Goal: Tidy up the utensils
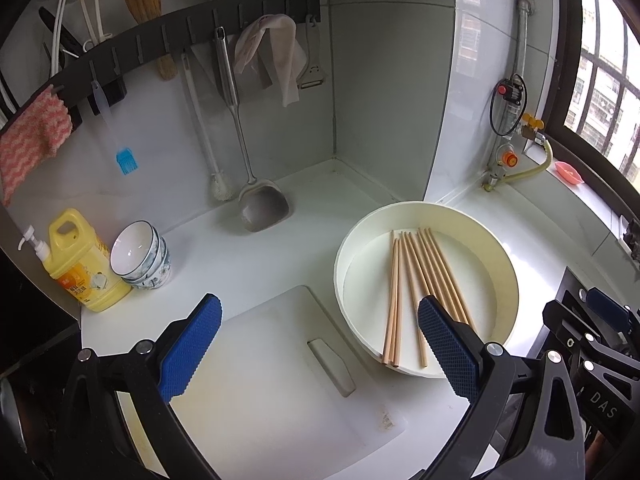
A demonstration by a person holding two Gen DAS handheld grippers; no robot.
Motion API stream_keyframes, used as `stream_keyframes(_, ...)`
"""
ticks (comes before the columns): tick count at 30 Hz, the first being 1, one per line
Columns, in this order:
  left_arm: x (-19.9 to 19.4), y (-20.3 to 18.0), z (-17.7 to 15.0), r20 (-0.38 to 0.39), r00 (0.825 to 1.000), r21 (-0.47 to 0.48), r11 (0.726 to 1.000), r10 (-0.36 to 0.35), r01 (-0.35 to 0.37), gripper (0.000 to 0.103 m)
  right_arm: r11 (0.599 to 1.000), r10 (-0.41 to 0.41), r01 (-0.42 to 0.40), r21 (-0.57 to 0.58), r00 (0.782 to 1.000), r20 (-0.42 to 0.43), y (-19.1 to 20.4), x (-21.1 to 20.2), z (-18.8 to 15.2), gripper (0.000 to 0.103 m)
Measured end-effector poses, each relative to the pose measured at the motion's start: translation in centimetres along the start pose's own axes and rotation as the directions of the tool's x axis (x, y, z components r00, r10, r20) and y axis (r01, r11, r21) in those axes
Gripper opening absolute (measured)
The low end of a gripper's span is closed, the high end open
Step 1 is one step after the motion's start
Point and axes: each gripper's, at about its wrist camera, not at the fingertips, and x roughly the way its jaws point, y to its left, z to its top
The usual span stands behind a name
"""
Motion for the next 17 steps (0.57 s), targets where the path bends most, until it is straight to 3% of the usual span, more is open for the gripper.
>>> stream_keyframes(8,-0.36,0.41,-0.03,0.019,1.000,-0.023,1.000,-0.007,0.008,0.097,1.000,0.000,0.000,-0.002,1.000,0.004,0.10,-0.27,0.03,0.071)
stream_keyframes(17,0.26,0.56,-0.05,-0.024,1.000,-0.023,1.000,0.016,-0.016,0.097,1.000,0.001,-0.001,-0.005,1.000,0.005,0.29,-0.44,0.20,0.071)
